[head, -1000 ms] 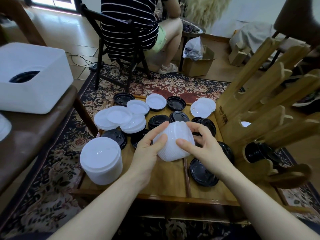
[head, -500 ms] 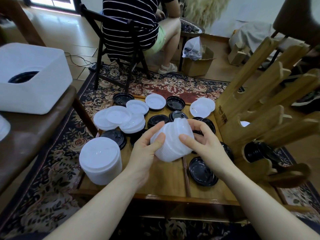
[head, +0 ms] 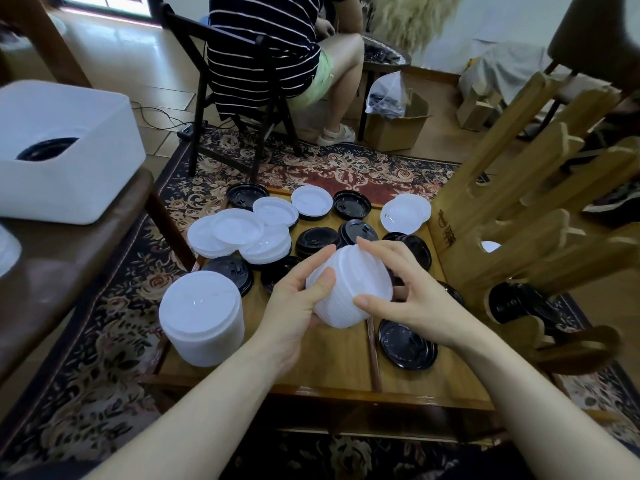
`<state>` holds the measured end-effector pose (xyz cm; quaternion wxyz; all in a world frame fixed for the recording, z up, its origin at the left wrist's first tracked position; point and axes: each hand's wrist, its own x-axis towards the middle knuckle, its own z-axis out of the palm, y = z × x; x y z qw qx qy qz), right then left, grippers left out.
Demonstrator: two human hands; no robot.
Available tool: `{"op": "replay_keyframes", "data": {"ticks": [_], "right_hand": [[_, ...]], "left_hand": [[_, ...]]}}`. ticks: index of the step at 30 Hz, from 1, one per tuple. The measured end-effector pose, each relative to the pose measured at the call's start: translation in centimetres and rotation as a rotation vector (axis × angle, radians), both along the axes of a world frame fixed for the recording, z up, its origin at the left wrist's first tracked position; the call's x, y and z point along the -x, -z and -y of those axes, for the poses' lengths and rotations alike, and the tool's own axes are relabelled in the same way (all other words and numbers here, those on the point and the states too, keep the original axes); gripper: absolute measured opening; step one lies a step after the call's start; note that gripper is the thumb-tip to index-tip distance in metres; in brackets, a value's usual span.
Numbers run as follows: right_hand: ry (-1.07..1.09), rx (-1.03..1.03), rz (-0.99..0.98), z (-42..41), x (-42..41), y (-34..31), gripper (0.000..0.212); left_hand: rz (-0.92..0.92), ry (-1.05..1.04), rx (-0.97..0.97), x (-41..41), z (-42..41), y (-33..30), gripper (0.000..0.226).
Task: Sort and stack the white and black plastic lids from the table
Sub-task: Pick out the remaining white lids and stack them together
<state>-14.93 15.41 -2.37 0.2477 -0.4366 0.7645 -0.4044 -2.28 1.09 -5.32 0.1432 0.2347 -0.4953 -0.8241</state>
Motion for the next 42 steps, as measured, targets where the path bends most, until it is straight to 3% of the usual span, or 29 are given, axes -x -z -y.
{"op": "replay_keyframes", "data": {"ticks": [3,8,10,14,21,24,27,30,32,37,42], "right_hand": [[-0.028,-0.011,0.021,-0.3,0.4,-0.4,0.075],[0.103,0.083,-0.140,0.6,-2.0,1.2,0.080],[0.098,0.076,-0.062,0.8,-2.3,1.4,0.082],[0.091,0.098,0.231,0.7,-1.4,0.2,0.081],[0.205,0.174,0.105,0.8,-2.8,1.0,0.081],[0.073,0.106,0.200,1.0,-0.7,-0.3,0.072],[0.283,0.141,0.100,2.5,4.9,-1.4,0.051],[0.412,-0.029,-0.193,4.9,13.0,-0.6,0.053],[0.418,-0.208,-0.272,6.2,17.9,0.6,0.061],[0.397,-0.549,-0.289,8.6,24.9,3.1,0.080],[0.372,-0.695,-0.301,9.6,28.1,4.7,0.089]], "left_hand": [[-0.003,0.046,0.012,-0.1,0.0,0.0,0.030],[-0.013,0.037,0.072,0.0,-0.1,0.1,0.060],[-0.009,0.020,0.040,0.1,0.0,0.2,0.065],[-0.041,0.052,-0.002,0.1,0.3,-0.2,0.071],[-0.028,0.033,-0.082,0.0,-0.5,-0.1,0.061],[-0.019,0.018,-0.047,-0.1,0.5,-0.1,0.073],[-0.021,-0.014,-0.027,0.3,1.5,0.2,0.077],[-0.001,0.010,-0.023,0.8,1.7,0.6,0.076],[0.018,0.019,-0.054,1.0,1.7,0.9,0.069],[0.047,0.034,-0.098,2.0,2.1,1.2,0.062],[0.040,0.077,-0.093,3.7,2.3,0.7,0.061]]}}
